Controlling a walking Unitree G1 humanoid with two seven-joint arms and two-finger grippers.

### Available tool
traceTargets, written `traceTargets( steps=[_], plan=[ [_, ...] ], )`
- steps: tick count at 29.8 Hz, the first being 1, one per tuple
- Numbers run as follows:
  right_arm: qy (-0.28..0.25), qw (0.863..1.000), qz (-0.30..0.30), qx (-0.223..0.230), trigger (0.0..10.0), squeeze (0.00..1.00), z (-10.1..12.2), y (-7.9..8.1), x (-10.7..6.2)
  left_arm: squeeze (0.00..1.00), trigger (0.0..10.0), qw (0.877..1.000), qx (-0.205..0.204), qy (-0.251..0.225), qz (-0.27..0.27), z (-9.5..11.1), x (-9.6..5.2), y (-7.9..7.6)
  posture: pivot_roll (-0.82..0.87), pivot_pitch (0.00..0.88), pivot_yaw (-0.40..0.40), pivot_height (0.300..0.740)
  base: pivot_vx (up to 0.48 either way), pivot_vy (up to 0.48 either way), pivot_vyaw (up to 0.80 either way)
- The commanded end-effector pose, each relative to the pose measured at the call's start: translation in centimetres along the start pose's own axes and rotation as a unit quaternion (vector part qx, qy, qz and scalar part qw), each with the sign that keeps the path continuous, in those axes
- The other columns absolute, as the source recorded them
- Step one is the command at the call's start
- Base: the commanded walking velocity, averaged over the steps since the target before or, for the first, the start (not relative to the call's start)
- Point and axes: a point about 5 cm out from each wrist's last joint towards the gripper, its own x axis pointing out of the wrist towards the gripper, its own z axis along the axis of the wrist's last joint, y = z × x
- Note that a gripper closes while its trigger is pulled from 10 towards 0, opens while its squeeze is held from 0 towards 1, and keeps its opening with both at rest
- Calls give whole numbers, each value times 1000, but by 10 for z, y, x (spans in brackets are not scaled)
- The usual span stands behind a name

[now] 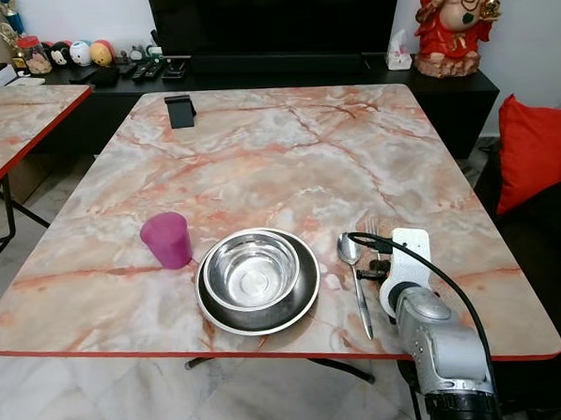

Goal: Setting the table

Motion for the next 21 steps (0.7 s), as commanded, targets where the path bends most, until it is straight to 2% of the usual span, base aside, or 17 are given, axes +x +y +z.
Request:
traceTargets(
  steps=[1, 5, 21],
  plan=[
    [1, 1000, -5, 2, 10000, 0, -4, -2, 1, 0, 10000, 1000, -1, 5, 4, -3, -1, 2, 30, 0, 0, 707, 0, 0, 0],
    [-3, 1000, -3, -13, 10000, 0, -6, -1, 1, 0, 10000, 1000, 1, 6, 4, -4, -1, 2, 28, 0, 2, 707, 0, 0, 0],
    [-11, 1000, 6, -2, 10000, 0, -18, 3, 6, 0, 10000, 1000, 4, 8, 2, -5, -1, 1, 33, 0, 1, 707, 0, 0, 0]
  ],
)
